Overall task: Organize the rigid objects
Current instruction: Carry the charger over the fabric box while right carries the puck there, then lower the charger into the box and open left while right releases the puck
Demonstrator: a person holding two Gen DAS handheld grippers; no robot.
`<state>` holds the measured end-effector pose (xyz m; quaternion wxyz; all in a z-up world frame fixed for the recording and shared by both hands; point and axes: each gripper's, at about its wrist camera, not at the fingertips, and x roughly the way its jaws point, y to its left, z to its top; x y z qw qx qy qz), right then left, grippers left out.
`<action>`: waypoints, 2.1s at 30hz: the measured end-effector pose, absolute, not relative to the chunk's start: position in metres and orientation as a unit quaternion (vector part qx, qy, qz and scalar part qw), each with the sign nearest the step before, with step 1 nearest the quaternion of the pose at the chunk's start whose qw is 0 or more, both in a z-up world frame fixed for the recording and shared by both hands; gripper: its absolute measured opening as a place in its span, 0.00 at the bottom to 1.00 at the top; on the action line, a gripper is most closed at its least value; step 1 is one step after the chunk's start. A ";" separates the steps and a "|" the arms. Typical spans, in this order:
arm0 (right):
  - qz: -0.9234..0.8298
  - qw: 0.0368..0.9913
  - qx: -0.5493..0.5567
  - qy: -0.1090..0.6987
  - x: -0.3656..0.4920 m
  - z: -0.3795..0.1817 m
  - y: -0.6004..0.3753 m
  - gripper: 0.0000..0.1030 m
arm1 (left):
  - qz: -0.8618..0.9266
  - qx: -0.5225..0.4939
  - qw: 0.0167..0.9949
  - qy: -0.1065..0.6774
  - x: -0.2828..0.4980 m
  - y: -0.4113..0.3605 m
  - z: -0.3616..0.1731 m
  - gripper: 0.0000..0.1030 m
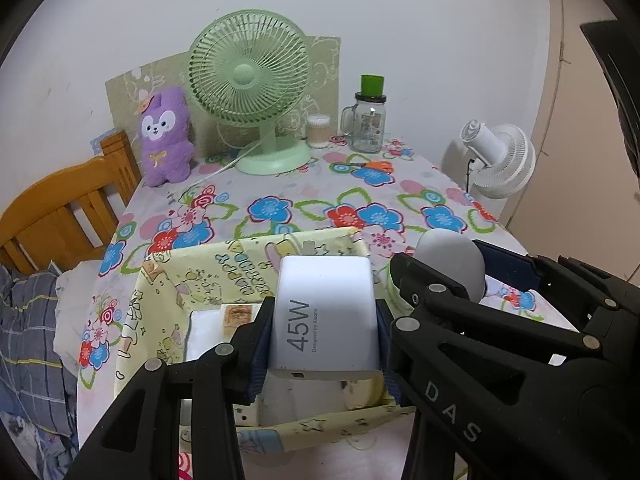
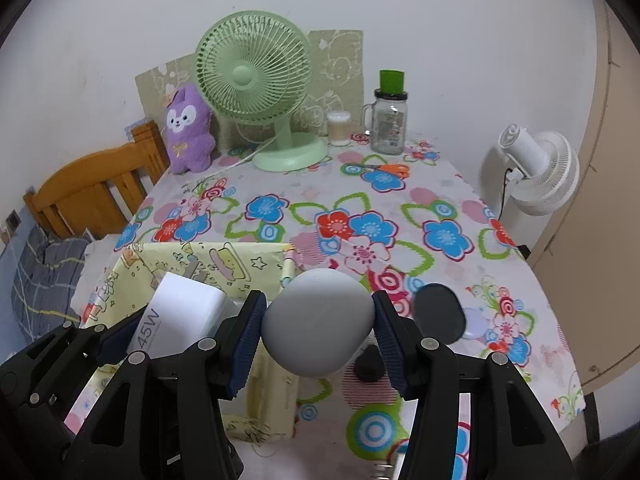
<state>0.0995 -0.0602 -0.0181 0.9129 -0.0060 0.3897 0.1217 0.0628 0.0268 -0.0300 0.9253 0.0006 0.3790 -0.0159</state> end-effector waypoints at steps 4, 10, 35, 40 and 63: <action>0.129 0.910 -0.008 0.394 0.105 -0.022 -0.048 0.55 | -0.008 0.001 0.924 0.382 0.066 0.036 -0.033 0.46; 0.139 0.907 -0.017 0.398 0.111 -0.026 -0.032 0.55 | 0.000 0.003 0.922 0.386 0.071 0.048 -0.038 0.46; 0.175 0.887 -0.039 0.425 0.131 -0.050 0.023 0.55 | 0.049 0.012 0.900 0.432 0.088 0.103 -0.073 0.46; 0.182 0.879 -0.041 0.440 0.134 -0.063 0.032 0.55 | 0.052 0.018 0.900 0.432 0.089 0.108 -0.076 0.47; 0.198 0.881 -0.047 0.426 0.126 -0.051 0.025 0.80 | 0.032 0.013 0.910 0.413 0.077 0.093 -0.060 0.78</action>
